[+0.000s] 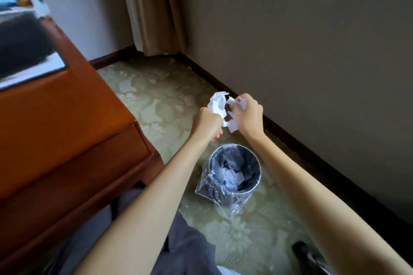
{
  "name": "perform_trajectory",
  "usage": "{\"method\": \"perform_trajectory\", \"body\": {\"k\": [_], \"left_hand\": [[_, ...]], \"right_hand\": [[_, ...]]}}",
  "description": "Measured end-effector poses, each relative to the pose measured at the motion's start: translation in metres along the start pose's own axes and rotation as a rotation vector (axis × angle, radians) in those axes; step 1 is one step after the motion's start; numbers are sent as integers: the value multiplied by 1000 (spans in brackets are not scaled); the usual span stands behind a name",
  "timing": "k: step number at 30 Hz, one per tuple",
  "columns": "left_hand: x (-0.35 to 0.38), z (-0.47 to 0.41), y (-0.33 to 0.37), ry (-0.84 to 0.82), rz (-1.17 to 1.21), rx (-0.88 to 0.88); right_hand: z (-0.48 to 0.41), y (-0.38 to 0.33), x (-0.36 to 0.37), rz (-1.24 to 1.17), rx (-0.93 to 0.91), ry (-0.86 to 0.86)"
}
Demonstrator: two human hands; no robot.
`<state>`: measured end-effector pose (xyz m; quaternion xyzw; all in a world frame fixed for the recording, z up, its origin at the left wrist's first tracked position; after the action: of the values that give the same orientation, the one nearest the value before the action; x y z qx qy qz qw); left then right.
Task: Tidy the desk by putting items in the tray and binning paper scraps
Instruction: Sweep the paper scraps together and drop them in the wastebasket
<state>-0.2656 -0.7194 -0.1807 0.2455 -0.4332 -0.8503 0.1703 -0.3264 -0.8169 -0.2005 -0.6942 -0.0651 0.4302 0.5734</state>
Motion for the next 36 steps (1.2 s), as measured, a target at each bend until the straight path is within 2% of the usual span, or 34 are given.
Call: {"method": "perform_trajectory", "body": {"k": [8, 13, 16, 22, 29, 36], "left_hand": [[72, -95, -63, -62, -189, -200], [102, -134, -94, -116, -587, -229], [116, -157, -113, -164, -722, -235], [135, -204, -156, -237, -806, -300], [149, -235, -196, -262, -708, -379], [142, -237, -198, -327, -690, -272]], "right_hand": [[-23, 137, 22, 197, 297, -174], [-34, 202, 44, 204, 438, -317], [-41, 232, 54, 207, 482, -375], [-59, 286, 76, 273, 555, -457], [-75, 313, 103, 347, 585, -525], [-70, 319, 112, 346, 594, -678]]}}
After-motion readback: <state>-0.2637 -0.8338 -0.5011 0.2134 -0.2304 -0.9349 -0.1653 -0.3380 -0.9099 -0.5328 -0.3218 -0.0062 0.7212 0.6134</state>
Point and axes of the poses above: each hand's wrist, its own z-axis away from the middle knuckle, its own x-axis out of the palm, y = z × x, the point moved 2 cm from there along -z, towards the middle knuckle, and after that the axes turned 13 degrees about -y, right-handed, at the moved point
